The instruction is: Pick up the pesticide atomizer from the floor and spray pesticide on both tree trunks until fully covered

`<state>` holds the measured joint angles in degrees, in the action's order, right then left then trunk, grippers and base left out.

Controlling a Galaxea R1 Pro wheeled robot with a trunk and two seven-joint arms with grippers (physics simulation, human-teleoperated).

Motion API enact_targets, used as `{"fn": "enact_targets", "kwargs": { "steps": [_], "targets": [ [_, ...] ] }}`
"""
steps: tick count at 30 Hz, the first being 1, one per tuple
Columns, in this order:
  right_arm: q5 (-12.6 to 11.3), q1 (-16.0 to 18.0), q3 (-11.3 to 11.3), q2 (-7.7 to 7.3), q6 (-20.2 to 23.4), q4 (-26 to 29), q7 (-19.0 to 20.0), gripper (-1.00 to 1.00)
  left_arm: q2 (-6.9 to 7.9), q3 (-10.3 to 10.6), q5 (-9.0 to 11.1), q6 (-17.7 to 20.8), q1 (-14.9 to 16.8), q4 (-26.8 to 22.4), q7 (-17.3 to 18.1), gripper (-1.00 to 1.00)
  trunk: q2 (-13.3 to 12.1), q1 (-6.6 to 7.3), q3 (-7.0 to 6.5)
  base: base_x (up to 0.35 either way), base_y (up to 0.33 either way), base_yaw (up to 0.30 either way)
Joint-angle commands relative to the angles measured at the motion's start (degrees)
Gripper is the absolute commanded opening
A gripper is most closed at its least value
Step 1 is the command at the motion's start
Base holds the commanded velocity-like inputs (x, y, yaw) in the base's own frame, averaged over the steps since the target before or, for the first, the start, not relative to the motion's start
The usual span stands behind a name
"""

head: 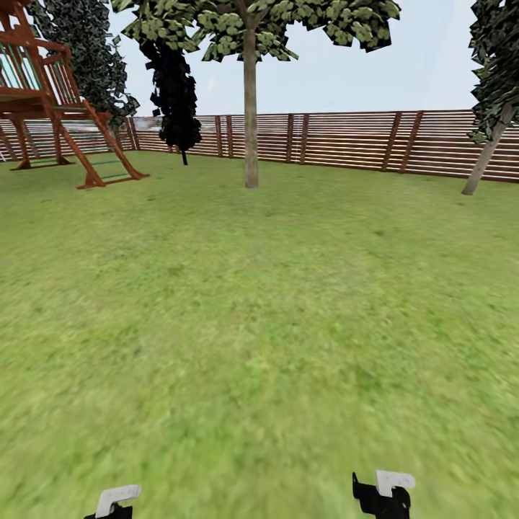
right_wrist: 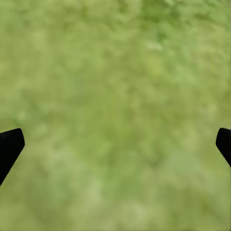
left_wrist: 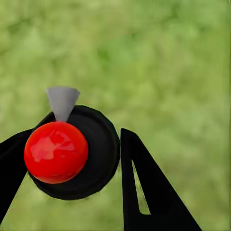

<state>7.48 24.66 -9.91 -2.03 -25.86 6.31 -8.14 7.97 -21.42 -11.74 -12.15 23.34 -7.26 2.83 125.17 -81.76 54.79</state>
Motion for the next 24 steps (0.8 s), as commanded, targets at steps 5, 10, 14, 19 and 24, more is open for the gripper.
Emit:
{"fn": "enact_targets", "kwargs": {
  "steps": [5,10,14,19,24],
  "targets": [
    [0.61,0.04,-0.37,0.01,-0.16,-0.07,-0.21,1.00,0.00,-0.48,-0.48,-0.20,0.04,0.05,0.25,-1.00,0.02,-0.03,0.05,0.338,0.000,0.000],
    [0.61,0.04,-0.37,0.01,-0.16,-0.07,-0.21,1.00,0.02,-0.48,-0.48,-0.17,0.04,0.05,0.25,-1.00,0.02,-0.03,0.05,0.338,0.000,0.000],
    [0.61,0.04,-0.37,0.01,-0.16,-0.07,-0.21,1.00,0.02,-0.46,-0.48,-0.17,0.04,0.05,0.25,-1.00,0.02,-0.03,0.05,0.338,0.000,0.000],
    [0.61,0.04,-0.37,0.01,-0.16,-0.07,-0.21,1.00,0.01,-0.48,-0.48,-0.17,0.04,0.05,0.25,-1.00,0.02,-0.03,0.05,0.338,0.000,0.000],
    [0.61,0.04,-0.37,0.01,-0.16,-0.07,-0.21,1.00,-0.02,-0.47,-0.48,-0.21,0.04,0.05,0.25,-1.00,0.02,-0.03,0.05,0.338,0.000,0.000]
  ]
}}
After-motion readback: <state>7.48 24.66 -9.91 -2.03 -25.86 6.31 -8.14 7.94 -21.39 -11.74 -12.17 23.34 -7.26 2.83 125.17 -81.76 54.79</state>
